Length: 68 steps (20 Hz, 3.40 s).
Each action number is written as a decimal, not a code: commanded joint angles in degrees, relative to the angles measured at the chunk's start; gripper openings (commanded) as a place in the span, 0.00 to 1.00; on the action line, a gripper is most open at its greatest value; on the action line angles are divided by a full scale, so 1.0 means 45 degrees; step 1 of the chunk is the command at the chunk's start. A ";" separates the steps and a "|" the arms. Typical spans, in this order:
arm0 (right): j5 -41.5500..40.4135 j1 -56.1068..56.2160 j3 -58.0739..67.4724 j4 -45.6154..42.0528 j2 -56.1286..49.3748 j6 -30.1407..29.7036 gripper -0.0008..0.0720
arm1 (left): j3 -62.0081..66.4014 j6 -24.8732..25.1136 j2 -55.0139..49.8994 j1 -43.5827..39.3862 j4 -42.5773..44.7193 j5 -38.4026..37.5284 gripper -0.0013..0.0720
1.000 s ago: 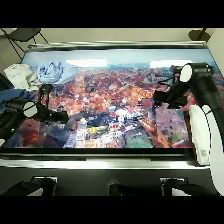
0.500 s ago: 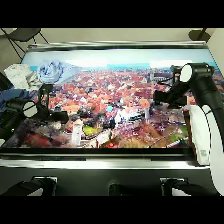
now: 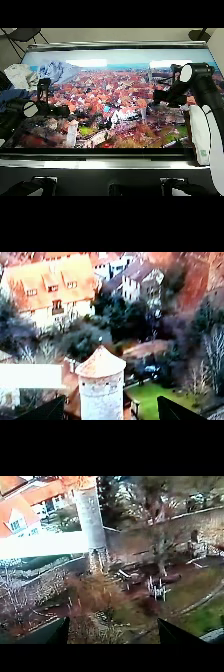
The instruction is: Fold the shirts.
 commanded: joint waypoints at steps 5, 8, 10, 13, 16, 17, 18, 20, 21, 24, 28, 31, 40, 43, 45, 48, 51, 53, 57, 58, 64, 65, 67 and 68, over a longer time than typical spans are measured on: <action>-0.1336 0.0010 0.0000 0.0000 -0.0010 0.0000 0.90 | 0.3487 -0.0559 -0.2191 0.2676 -0.0044 0.2482 0.99; -0.1268 0.0015 -0.0005 0.0015 -0.0015 0.0005 0.90 | 0.7936 -0.0544 -0.5013 0.6139 0.0102 -0.1282 0.99; -0.1229 0.0015 -0.0005 0.0228 -0.0010 0.0010 0.90 | 0.9865 -0.0835 -0.6455 0.8058 0.0087 -0.2924 0.99; -0.1234 0.0015 -0.0005 0.0355 -0.0015 0.0010 0.90 | 1.0244 -0.1132 -0.7378 0.9836 0.0083 -0.3021 1.00; -0.1224 0.0015 -0.0005 0.0481 -0.0015 0.0010 0.90 | 1.0234 -0.0913 -0.8160 1.0569 0.0083 -0.2603 1.00; -0.1229 0.0015 -0.0005 0.0690 -0.0015 0.0010 0.89 | 1.0234 -0.0801 -0.8393 1.0666 0.0078 -0.2278 1.00; -0.1229 0.0015 -0.0005 0.0962 -0.0015 0.0005 0.86 | 1.0234 -0.0525 -0.8650 1.0700 0.0073 -0.1836 1.00; -0.1234 0.0015 -0.0005 0.1282 -0.0015 0.0005 0.85 | 1.0234 -0.0364 -0.9156 1.0695 0.0044 -0.1409 1.00; -0.1229 0.0015 -0.0005 0.1345 -0.0015 0.0005 0.85 | 1.0234 -0.0340 -0.9408 1.0695 0.0039 -0.1209 1.00; -0.1171 0.0015 -0.0005 0.1365 -0.0015 0.0005 0.85 | 1.0234 -0.0219 -1.0137 1.0695 -0.0185 -0.0763 1.00; -0.1175 0.0015 -0.0005 0.1481 -0.0010 0.0010 0.85 | 1.0229 0.0869 -1.0865 1.0690 -0.1569 -0.0806 1.00; -0.1098 0.0015 -0.0005 0.1501 -0.0015 0.0010 0.85 | 1.0234 0.1117 -1.1011 1.0695 -0.2050 -0.1365 0.63; -0.0855 0.0015 0.0000 0.1467 -0.0010 -0.0724 0.85 | 1.0244 -0.0010 -0.6538 1.0428 -0.2176 -0.0257 0.06; -0.0855 0.0010 0.0000 0.1438 0.0005 -0.1156 0.85 | 1.0229 0.0432 -0.3570 0.9350 -0.2633 0.0238 0.06; -0.0840 0.0015 0.0000 0.1438 0.0131 -0.1156 0.85 | 1.0229 0.0976 -0.1807 0.7859 -0.2637 0.0073 0.06; -0.0403 0.0010 0.0000 0.1433 0.0651 -0.1331 0.85 | 1.0229 0.1511 0.0097 0.4653 -0.2628 -0.0500 0.06; 0.0267 0.0010 0.0000 0.1078 0.1433 -0.2103 0.85 | 1.0229 0.1773 0.0767 0.0801 -0.2623 -0.0665 0.06; 0.0602 0.0010 0.0000 0.0544 0.2021 -0.2123 0.85 | 1.0229 0.1768 0.0602 -0.1447 -0.2613 -0.0413 0.06; 0.0831 0.0010 0.0000 0.0053 0.3172 -0.2463 0.85 | 1.0229 0.1583 -0.0636 -0.4158 -0.2419 -0.0199 0.06; 0.0821 0.0010 0.0000 -0.0087 0.3429 -0.2467 0.85 | 1.0214 0.1588 -0.1073 -0.4522 -0.2259 -0.0345 0.06; 0.1617 0.0015 -0.0408 0.0423 0.3852 -0.2006 0.85 | 0.6499 0.1583 -0.2244 -0.4522 -0.0243 -0.2200 0.07; 0.1452 0.0015 -0.0811 0.0646 0.3847 -0.2011 0.85 | 0.5226 0.1569 -0.2268 -0.4342 -0.0248 -0.1923 0.07; 0.0947 0.0015 -0.1933 0.1054 0.3789 -0.2011 0.85 | 0.2812 0.0903 -0.2375 -0.3988 -0.0287 -0.1122 0.07; 0.0636 0.0015 -0.2545 0.1321 0.3662 -0.2011 0.84 | 0.2050 0.0636 -0.2414 -0.3798 -0.0296 -0.0937 0.07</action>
